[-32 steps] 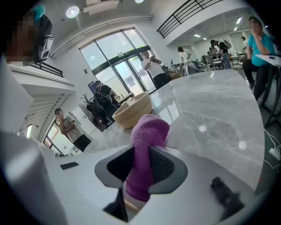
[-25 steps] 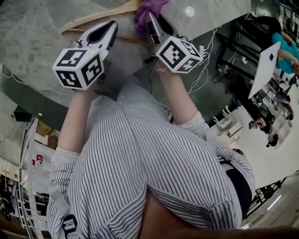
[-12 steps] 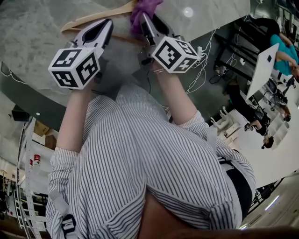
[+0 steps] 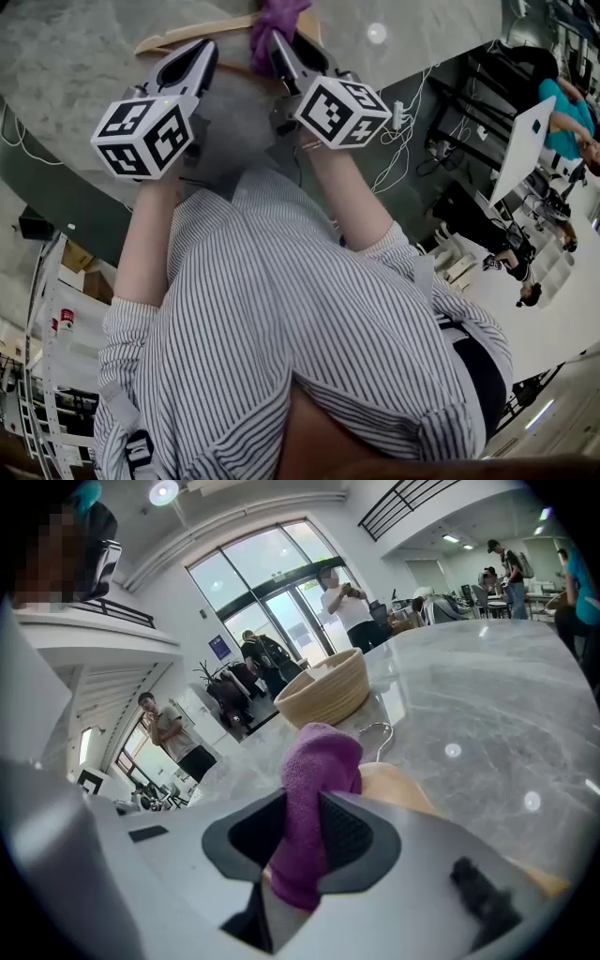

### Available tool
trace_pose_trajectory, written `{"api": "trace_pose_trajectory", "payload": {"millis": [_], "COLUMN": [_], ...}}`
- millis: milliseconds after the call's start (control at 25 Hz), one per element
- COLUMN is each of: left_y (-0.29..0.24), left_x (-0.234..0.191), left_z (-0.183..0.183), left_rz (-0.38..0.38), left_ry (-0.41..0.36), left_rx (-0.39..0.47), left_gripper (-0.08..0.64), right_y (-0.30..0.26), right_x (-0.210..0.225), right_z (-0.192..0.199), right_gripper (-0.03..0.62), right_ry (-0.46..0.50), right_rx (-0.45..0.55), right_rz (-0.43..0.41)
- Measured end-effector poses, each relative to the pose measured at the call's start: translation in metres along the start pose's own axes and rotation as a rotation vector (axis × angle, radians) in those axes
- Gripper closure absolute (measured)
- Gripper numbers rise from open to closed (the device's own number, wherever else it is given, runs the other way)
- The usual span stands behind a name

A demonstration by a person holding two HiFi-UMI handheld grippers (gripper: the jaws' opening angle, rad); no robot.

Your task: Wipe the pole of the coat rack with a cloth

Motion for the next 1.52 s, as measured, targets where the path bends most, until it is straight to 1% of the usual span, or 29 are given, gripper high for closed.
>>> {"api": "trace_pose_trajectory", "payload": {"millis": [400,920,1080,1240,1520], "left_y": [0.026,0.055,0.059,0.066,0.079], "left_x": [-0.014,-0.042,-0.048,-0.051,-0.055], "left_z": [-0.004,-0.001,-0.002,-0.002,-0.002], "left_rz": [-0.041,-0.1,-0.128,-0.147,-0.154], "left_ry": [0.024,0.092,0.114,0.12,0.127], "left_rx": [0.028,0.078,0.095,0.109,0.132], "left_gripper": [0.545,0.545,0.545,0.545,0.545], "right_y": [-0.014,-0.035,-0.04,-0.045,-0.053], "right_x": [-0.035,-0.073,-0.081,-0.091,-0.109], "right_z": [0.015,0.032,0.035,0.038,0.049], "right_gripper": [0.486,0.486,0.486,0.486,0.486], "right_ry": [0.008,0.039,0.04,0.045,0.031], "right_rx": [-0.056,-0.115,-0.13,-0.141,-0.156], "right_rz": [-0.081,-0.173,-0.199,-0.231,-0.271]}}
Point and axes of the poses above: the fingertips, and each gripper's own axes: y backward along the fingers, x to its right, z out of its underside, the point moved 9 cm from there along y, backward along the fingers, and after that the axes turned 12 degrees about x, right-handed, at the moved point
